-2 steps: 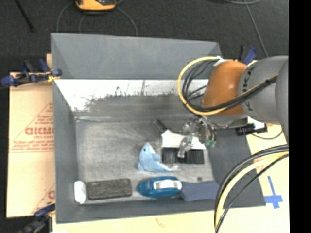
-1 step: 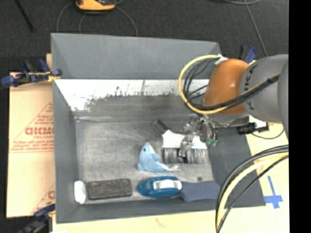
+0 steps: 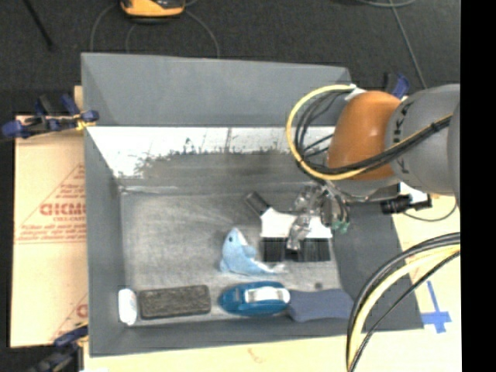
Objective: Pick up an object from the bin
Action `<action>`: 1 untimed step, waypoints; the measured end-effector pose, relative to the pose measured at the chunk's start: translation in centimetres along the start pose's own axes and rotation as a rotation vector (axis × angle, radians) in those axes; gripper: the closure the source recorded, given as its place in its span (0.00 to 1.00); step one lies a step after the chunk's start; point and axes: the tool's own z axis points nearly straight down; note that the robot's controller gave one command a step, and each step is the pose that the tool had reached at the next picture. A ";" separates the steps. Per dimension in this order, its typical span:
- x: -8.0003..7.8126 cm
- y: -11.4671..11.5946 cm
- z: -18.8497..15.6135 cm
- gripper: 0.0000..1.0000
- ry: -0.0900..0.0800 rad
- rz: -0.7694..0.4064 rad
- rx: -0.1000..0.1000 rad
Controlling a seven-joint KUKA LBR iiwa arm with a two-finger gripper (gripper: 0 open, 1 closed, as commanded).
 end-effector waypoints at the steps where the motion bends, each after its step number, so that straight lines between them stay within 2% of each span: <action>1: 0.1 0.0 -2.0 1.00 0.004 -0.001 0.001</action>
Offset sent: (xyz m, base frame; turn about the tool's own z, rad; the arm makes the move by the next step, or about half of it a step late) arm 0.0001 0.0000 0.0115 0.0000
